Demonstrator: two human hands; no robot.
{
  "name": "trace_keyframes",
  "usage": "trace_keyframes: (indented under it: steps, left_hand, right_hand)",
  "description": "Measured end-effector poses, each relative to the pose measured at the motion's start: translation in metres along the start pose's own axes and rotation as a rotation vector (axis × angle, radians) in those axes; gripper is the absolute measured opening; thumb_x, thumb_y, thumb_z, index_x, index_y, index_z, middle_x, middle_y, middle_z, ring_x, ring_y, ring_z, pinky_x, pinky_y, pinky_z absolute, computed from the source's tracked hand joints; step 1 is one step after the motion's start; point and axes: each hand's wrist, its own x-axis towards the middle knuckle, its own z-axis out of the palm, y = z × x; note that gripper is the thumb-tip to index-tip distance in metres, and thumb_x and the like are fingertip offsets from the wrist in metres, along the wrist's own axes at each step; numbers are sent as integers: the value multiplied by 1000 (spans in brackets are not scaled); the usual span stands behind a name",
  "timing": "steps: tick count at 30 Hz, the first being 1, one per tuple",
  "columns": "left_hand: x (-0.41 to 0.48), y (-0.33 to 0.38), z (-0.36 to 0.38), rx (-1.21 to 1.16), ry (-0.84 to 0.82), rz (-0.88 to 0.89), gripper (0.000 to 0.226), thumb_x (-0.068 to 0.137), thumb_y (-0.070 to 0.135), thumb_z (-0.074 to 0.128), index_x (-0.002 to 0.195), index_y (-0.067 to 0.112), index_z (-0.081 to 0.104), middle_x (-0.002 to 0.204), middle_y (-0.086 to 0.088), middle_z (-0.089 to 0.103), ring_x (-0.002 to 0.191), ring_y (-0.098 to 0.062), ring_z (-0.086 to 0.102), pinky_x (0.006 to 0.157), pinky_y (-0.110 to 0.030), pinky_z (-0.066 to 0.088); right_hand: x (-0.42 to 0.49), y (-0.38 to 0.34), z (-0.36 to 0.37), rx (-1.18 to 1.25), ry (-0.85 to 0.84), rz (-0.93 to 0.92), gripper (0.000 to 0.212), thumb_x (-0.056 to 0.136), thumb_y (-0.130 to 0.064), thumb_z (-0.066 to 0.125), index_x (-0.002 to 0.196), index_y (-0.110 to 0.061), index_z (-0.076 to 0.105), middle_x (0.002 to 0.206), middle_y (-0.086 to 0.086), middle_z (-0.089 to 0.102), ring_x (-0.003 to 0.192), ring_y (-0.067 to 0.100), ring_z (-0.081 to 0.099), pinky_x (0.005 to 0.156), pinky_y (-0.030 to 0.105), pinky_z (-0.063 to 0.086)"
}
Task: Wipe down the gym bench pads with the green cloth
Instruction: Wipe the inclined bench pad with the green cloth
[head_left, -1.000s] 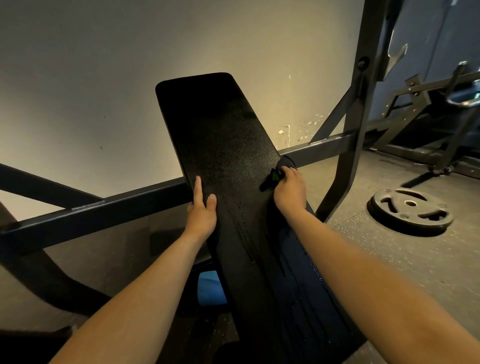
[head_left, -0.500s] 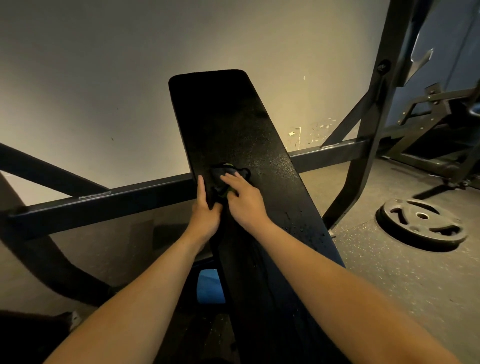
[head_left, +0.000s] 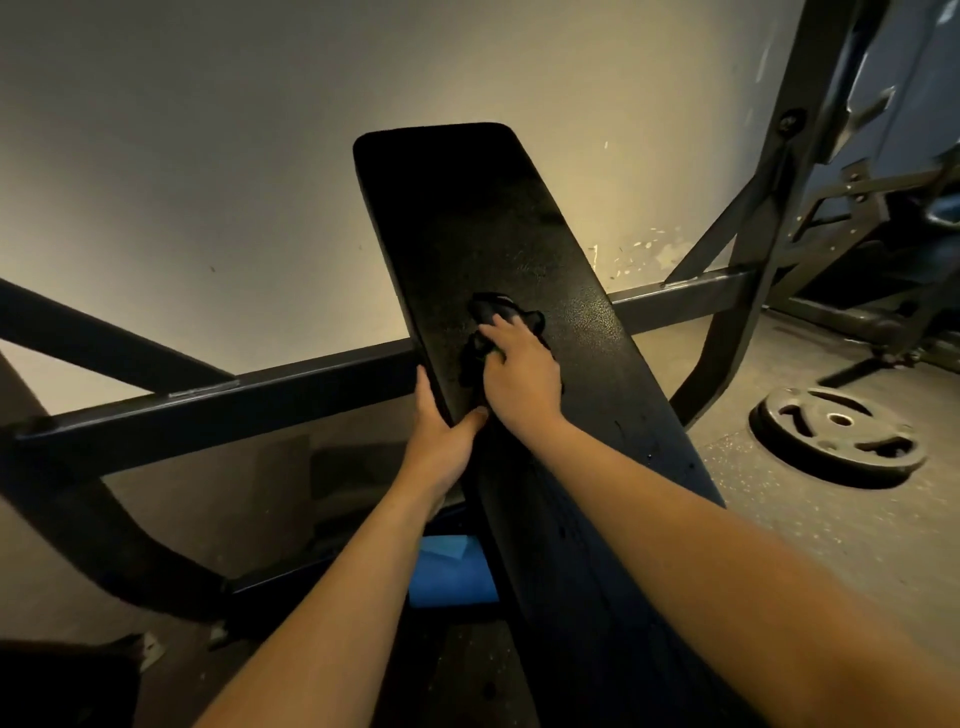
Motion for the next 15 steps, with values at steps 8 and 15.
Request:
trace_keyframes:
  steps: [8,15]
  left_hand:
    - [-12,-9,-20,-39,-36,-71,56,99,33,60,147,37,34,130,10,57,106,1,55,74,-18,45]
    - [-17,-9,-29,-114,-104,-115,77,94,26,70,154,34,23,129,21,43,108,1,49,67,-9,38]
  right_hand:
    - [-46,-23,25,40,-161,-197,37,89,-1,55,115,-19,73,127,-6,66,132,3,46,117,24,29]
    - [-13,-36,26,-167,-175,-215,50,95,2,47,139,-18,55,147,2,50,145,17,30,121,29,20]
